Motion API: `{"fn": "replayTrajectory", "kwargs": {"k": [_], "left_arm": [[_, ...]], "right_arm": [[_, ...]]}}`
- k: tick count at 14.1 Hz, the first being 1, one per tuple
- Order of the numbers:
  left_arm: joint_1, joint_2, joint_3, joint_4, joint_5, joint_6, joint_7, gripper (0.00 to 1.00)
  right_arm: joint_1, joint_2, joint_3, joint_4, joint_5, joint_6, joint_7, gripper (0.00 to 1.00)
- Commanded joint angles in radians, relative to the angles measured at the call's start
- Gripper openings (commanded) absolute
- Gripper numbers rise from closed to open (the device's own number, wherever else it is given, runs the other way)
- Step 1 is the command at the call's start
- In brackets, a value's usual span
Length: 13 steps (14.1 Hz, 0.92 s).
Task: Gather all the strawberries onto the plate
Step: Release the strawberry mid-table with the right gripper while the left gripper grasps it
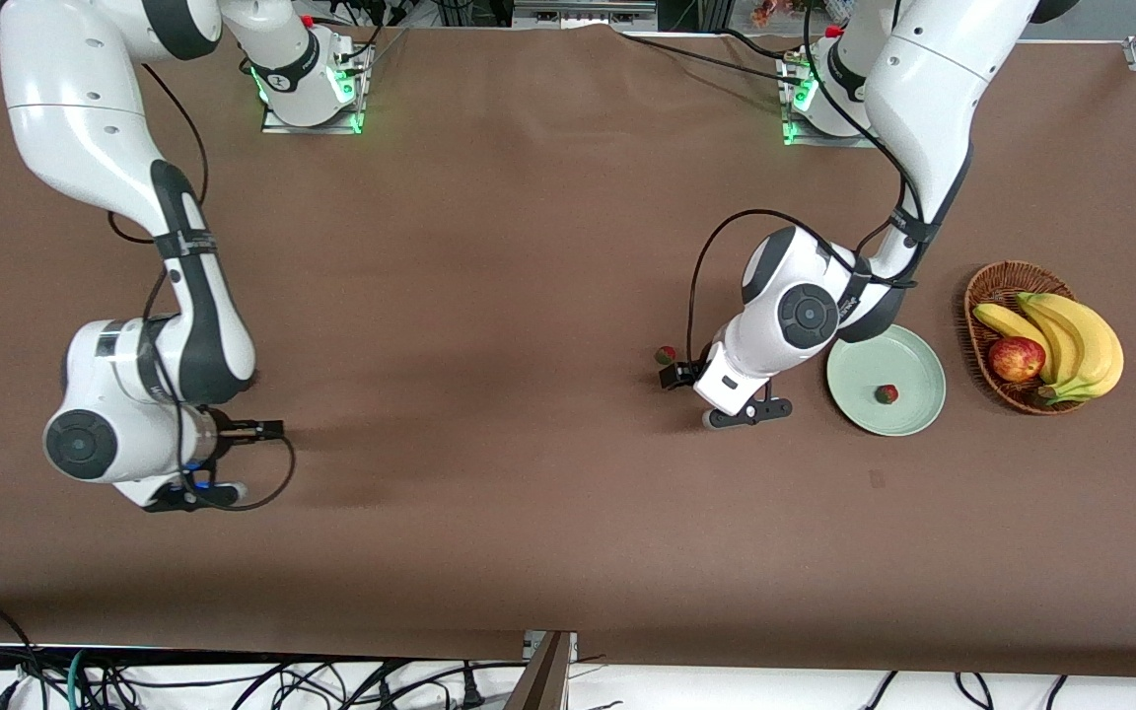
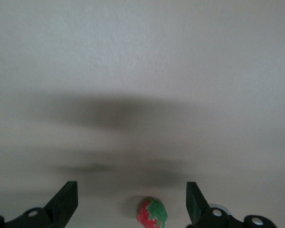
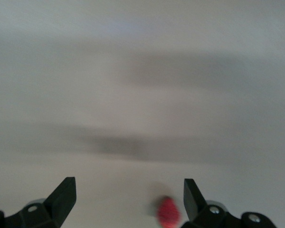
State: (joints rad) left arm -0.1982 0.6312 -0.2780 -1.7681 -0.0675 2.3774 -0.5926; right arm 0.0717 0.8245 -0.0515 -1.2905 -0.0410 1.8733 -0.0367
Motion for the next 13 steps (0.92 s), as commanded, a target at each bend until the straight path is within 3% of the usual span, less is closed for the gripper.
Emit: {"fn": "replayTrajectory", "kwargs": {"k": [1,4,8,11,13], "left_arm": [[-0.079,-0.001,0.019,-0.014,0.003,0.012,-0.091,1.00],[-0.104,0.002,0.026,-0.040,0.174,0.012,-0.182,1.00],[-0.107,0.008,0.025,-0.080,0.206,0.069,-0.204,0.98],[-0.121,0.033,0.028,-0.083,0.204,0.106,-0.204,0.52],[-0.121,0.036,0.026,-0.083,0.206,0.108,-0.205,0.40]], "right_arm": [[0.019,-0.120,-0.027,-0.249,-0.002,0.154,-0.015,1.00],[0.019,-0.203,-0.036,-0.484,-0.002,0.389,-0.051,1.00],[0.019,-0.242,-0.038,-0.558,-0.002,0.402,-0.071,1.00],[0.014,-0.251,-0.051,-0.582,0.000,0.409,-0.095,1.00],[-0.001,-0.248,-0.053,-0.604,0.001,0.450,-0.111,1.00]]}}
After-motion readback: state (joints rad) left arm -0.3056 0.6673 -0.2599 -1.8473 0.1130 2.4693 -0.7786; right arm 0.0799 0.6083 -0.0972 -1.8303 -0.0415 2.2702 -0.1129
